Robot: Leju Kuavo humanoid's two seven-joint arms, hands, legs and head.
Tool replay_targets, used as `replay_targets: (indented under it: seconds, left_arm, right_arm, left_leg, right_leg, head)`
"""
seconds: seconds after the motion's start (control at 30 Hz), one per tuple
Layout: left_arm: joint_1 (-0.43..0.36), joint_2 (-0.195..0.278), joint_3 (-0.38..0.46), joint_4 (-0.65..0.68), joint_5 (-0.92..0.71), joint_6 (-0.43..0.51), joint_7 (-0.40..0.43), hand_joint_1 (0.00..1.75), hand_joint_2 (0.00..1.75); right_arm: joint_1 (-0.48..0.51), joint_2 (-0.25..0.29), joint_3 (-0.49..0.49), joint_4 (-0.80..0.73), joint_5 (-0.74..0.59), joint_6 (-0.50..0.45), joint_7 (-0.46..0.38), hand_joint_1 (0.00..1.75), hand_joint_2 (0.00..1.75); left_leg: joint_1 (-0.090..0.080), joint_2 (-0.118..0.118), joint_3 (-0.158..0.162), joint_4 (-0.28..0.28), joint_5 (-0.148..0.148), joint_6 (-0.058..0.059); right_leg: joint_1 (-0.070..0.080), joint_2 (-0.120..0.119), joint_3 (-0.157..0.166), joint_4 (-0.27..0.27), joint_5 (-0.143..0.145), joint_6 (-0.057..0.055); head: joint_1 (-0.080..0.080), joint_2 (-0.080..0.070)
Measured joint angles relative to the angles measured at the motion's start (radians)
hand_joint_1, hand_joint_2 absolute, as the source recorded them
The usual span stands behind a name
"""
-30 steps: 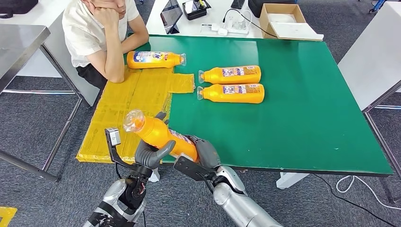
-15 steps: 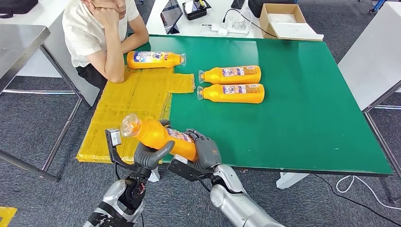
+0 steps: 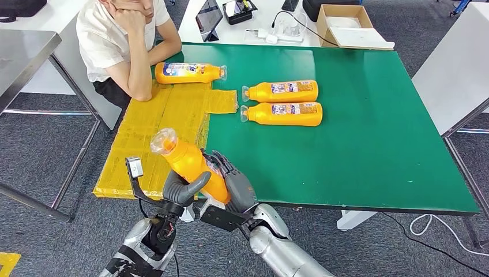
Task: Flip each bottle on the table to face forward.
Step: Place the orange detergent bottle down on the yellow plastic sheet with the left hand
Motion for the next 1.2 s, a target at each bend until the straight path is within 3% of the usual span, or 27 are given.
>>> replay_targets:
  seconds: [0.23,0.37,0.5,0.67,1.0,1.1,1.2]
  left_arm:
    - [0.001,0.007,0.001,-0.019,0.044,-0.029,-0.016,1.75,1.75]
    - [-0.001,0.007,-0.001,-0.038,-0.003,0.005,-0.039,1.75,1.75]
    - [-0.031,0.014,0.001,-0.050,-0.172,0.151,-0.099,1.75,1.75]
    - [-0.105,0.043,0.058,-0.054,-0.556,0.454,-0.180,1.75,1.75]
    - [-0.143,0.056,0.113,-0.054,-0.647,0.496,-0.190,1.75,1.75]
    - [-0.167,0.065,0.127,-0.026,-0.813,0.625,-0.155,1.75,1.75]
    - [-0.245,0.081,0.151,0.085,-1.075,0.733,-0.102,1.75,1.75]
  right_arm:
    - [0.011,-0.012,0.000,-0.049,-0.064,0.053,-0.052,0.00,0.00]
    - [0.014,-0.014,0.000,-0.057,-0.042,-0.002,-0.054,0.00,0.00]
    - [0.030,-0.021,0.001,-0.066,0.021,-0.117,-0.005,0.00,0.00]
    - [0.058,-0.044,-0.010,-0.128,0.085,-0.216,0.061,0.00,0.00]
    - [0.074,-0.065,-0.025,-0.200,0.108,-0.223,0.081,0.00,0.00]
    - [0.080,-0.065,-0.032,-0.223,0.121,-0.247,0.080,0.00,0.00]
    - [0.093,-0.062,-0.035,-0.278,0.144,-0.266,0.077,0.00,0.00]
  left_leg:
    - [0.000,0.000,0.000,0.000,0.000,0.000]
    - [0.000,0.000,0.000,0.000,0.000,0.000]
    - [0.000,0.000,0.000,0.000,0.000,0.000]
    - [0.001,0.000,0.000,0.000,0.001,0.000]
    - [0.000,0.000,0.000,0.000,0.000,0.000]
    - [0.000,0.000,0.000,0.000,0.000,0.000]
    - [0.001,0.000,0.000,0.000,0.001,-0.001]
  right_leg:
    - [0.000,0.000,0.000,0.000,0.000,0.000]
    - [0.000,0.000,0.000,0.000,0.000,0.000]
    - [0.000,0.000,0.000,0.000,0.000,0.000]
    - [0.001,0.000,0.000,0.000,0.000,0.000]
    - [0.000,0.000,0.000,0.000,0.000,0.000]
    - [0.000,0.000,0.000,0.000,0.000,0.000]
    - [0.001,0.000,0.000,0.000,0.000,0.000]
  head:
    - [0.000,0.000]
    - [0.000,0.000]
    - [0.000,0.000]
    - [0.000,0.000]
    - [0.000,0.000]
    - [0.000,0.000]
    - [0.000,0.000]
